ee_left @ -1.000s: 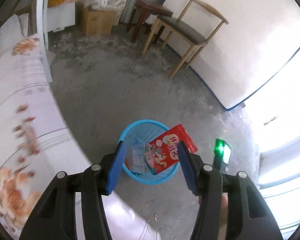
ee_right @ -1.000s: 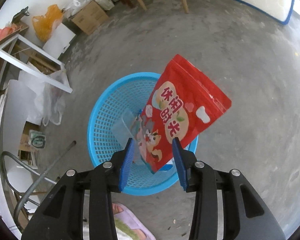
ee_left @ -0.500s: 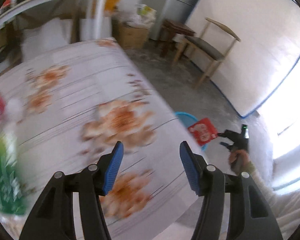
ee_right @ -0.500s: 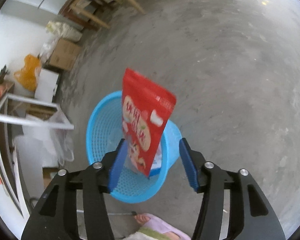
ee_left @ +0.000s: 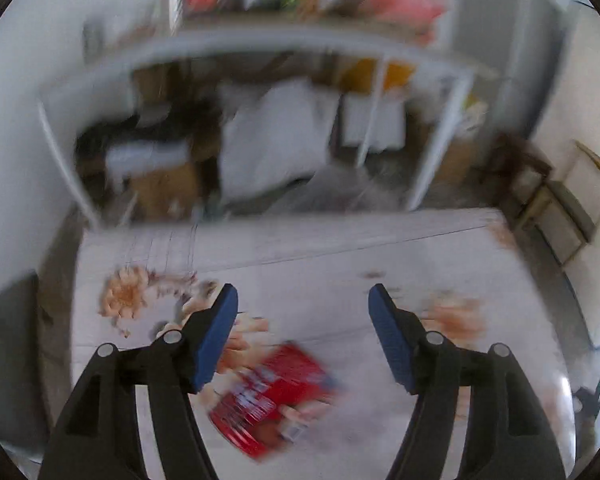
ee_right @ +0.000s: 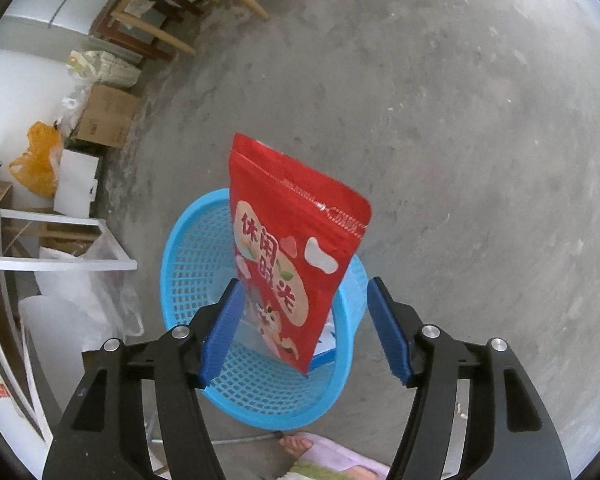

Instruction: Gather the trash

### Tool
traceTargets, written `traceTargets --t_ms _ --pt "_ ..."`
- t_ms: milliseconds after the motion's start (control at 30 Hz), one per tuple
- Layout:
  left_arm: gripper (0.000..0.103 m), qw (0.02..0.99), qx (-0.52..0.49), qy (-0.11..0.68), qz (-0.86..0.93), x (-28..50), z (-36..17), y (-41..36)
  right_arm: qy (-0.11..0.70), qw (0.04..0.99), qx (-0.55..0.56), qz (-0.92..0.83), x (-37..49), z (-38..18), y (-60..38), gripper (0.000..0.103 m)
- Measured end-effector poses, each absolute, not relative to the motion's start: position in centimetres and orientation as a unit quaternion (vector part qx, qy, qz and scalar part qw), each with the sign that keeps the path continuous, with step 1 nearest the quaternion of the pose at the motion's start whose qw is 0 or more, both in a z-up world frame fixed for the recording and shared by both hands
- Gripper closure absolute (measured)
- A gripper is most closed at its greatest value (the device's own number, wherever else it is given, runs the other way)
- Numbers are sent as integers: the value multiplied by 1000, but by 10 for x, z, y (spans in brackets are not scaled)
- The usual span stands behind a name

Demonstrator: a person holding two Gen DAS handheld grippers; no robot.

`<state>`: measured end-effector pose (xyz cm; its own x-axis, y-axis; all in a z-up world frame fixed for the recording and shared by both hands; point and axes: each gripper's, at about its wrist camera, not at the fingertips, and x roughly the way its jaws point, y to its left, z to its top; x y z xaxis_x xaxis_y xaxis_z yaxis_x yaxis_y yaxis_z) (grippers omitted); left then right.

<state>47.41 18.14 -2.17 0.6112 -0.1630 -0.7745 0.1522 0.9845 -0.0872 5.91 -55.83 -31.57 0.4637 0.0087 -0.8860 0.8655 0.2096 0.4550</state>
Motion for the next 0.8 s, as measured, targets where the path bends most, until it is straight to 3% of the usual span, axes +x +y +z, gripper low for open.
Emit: traceTargets --t_ms 167,467,633,700,800 --pt "38 876 -53 474 -71 506 -77 215 395 653 555 -331 58 -322 -565 42" --pt "38 874 -69 470 -104 491 -87 209 392 646 573 -316 67 -332 -573 44" --pt "38 875 -61 470 -97 469 -88 201 393 639 580 -318 67 -333 -572 60" --pt "38 874 -63 473 -96 457 -89 198 393 636 583 -319 67 -334 -574 76" --pt "38 873 -69 473 -97 441 -91 196 390 641 581 -316 68 -332 -575 86"
